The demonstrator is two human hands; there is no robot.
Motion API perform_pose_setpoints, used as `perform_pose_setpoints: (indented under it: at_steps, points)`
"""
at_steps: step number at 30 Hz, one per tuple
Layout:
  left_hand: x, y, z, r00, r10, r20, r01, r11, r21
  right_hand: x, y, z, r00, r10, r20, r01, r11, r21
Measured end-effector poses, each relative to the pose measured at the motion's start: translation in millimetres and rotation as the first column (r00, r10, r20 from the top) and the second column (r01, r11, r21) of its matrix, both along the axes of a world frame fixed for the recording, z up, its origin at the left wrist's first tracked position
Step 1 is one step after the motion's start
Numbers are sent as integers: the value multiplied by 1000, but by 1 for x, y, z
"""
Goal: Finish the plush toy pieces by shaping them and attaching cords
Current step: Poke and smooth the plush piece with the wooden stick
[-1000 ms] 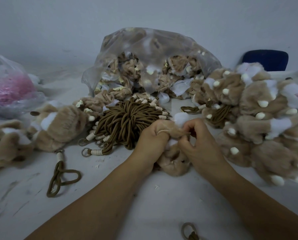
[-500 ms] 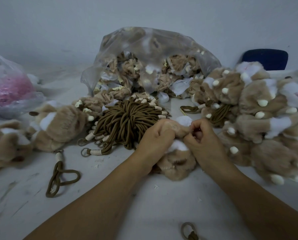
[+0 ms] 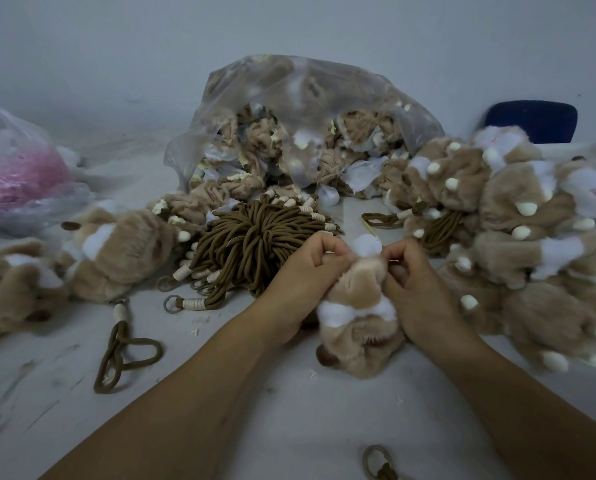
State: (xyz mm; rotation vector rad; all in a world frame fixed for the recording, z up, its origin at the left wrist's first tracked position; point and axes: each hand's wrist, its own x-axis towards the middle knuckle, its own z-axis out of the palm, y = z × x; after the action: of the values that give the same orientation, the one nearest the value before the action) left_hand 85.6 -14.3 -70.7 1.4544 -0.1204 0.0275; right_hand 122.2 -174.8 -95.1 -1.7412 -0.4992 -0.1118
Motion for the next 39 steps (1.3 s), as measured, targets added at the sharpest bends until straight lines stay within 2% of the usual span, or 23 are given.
perform_pose_setpoints:
  at_steps: [5,7,11,15,18,21,26,34,37,39]
  points:
    - [-1,-3,-3,999,-53,-14,51,996,-77,2,6,-3,1000,-4,18,2,998,62]
    - [-1,-7,-6,999,-35,6,35,999,30,7,4,-2,999,-38,-10,39,993,107]
    - [0,-11,-9,989,92,117,-122,950,286,10,1,0,993,-115,28,112,990,90]
    - [0,-11,-11,964,142,223,-222,893,391,8,1,0,989,-137,52,136,991,17]
    - [2,-9,-12,958,160,239,-257,847,465,8,1,-2,986,-146,86,148,989,-14]
    - [1,-8,-11,971,161,176,-217,902,374,7,1,-3,980,-143,138,154,986,-72]
    - [2,-3,-9,993,110,48,-119,959,258,6,-1,0,989,-111,97,120,988,-96]
    - [2,4,-7,996,-32,-81,36,998,51,3,-2,0,996,91,14,-90,995,-51]
    - [2,1,-7,995,4,-96,-5,1000,-12,4,0,-2,989,146,17,-145,988,-54]
    - [2,-2,-7,994,66,-86,-63,997,40,7,-1,-2,992,124,10,-124,992,-31]
